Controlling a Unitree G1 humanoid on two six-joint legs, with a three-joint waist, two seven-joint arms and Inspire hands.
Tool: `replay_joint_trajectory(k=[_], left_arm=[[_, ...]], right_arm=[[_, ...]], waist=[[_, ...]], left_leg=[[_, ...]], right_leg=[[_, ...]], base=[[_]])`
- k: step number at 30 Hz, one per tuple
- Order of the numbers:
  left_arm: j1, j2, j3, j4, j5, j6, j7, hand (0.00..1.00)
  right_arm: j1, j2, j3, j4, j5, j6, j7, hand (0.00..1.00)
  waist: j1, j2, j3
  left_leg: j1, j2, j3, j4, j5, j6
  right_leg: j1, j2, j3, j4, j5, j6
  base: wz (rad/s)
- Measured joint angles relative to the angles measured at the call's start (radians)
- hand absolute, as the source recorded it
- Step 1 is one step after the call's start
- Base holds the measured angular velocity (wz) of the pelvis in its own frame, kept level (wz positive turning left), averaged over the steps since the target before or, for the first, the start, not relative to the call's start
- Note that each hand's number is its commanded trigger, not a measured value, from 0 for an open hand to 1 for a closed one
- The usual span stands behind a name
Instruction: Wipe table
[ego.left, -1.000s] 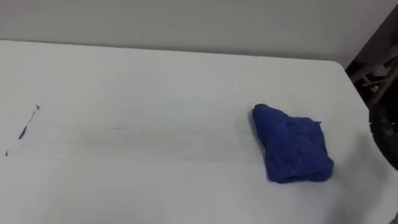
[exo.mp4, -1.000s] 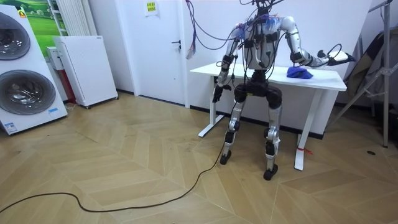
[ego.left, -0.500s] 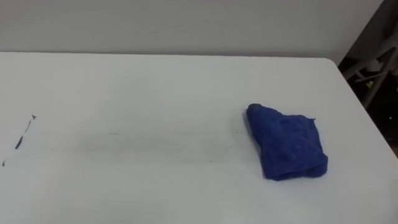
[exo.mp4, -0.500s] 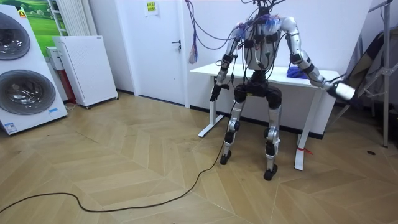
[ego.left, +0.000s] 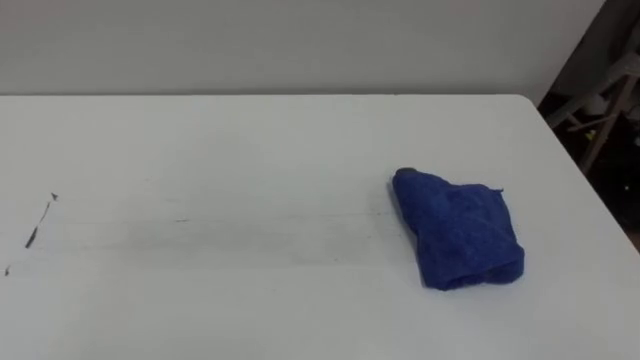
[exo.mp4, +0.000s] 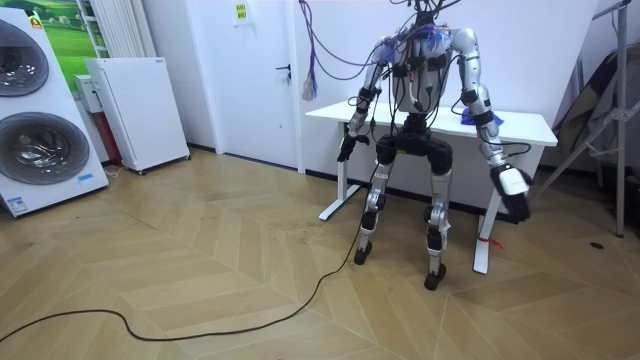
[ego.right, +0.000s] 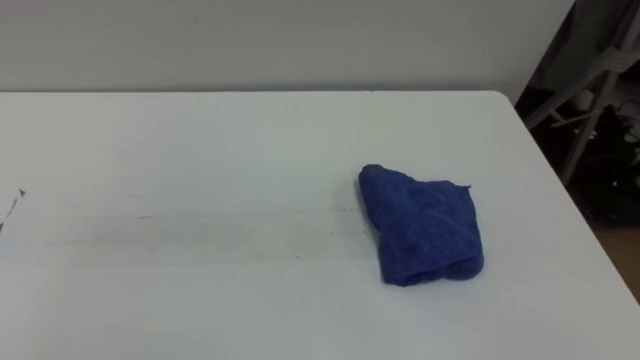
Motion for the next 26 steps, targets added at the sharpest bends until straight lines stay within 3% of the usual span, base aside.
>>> replay_joint_trajectory(k=[5,9,16,19,21,26], left_arm=[[0.007,-0.027,-0.001,0.023,0.012,0.011,0.010,0.00],[0.011,-0.033,-0.055,0.029,0.017,0.020,0.012,0.00],[-0.015,-0.070,-0.096,0.057,0.037,0.011,0.041,0.00],[-0.024,-0.084,-0.135,0.071,0.037,0.007,0.071,0.00],[-0.041,-0.096,-0.160,0.110,0.037,-0.013,0.107,0.00],[-0.045,-0.109,-0.207,0.133,0.037,-0.026,0.125,0.00]], right_arm=[[0.005,0.017,0.034,0.036,-0.005,0.057,0.095,0.00],[-0.015,0.016,0.133,0.043,-0.041,0.068,0.154,0.00],[-0.061,0.025,0.228,-0.040,-0.247,0.069,0.181,0.00],[-0.074,0.032,0.312,-0.106,-0.309,0.066,0.180,0.00],[-0.093,0.055,0.368,-0.111,-0.407,0.058,0.179,0.00],[-0.129,0.087,0.434,-0.145,-0.476,0.029,0.180,0.00]], waist=[[0.000,0.014,0.0010],[0.010,0.014,0.0023],[0.031,0.020,0.0055],[0.051,0.025,0.0077],[0.061,0.027,0.0106],[0.067,0.031,0.0151]], left_leg=[[0.004,-0.001,0.000,0.006,-0.001,0.001],[0.029,-0.004,-0.001,-0.011,-0.004,0.000],[0.032,-0.005,-0.006,-0.012,-0.004,0.001],[0.034,-0.005,-0.015,-0.016,-0.004,0.001],[0.034,-0.006,-0.033,-0.017,-0.004,0.001],[0.032,-0.008,-0.052,-0.022,-0.005,0.001]], right_leg=[[0.002,0.001,0.014,0.007,0.000,0.000],[0.019,0.001,0.020,-0.004,-0.003,0.002],[0.020,0.003,0.022,0.008,0.002,0.001],[0.029,0.004,0.018,0.007,0.002,0.001],[0.032,0.006,0.010,0.007,0.002,0.001],[0.034,0.007,-0.001,0.006,0.002,0.000]], base=[[-0.01],[-0.04],[0.00],[0.04],[0.07],[0.04]])
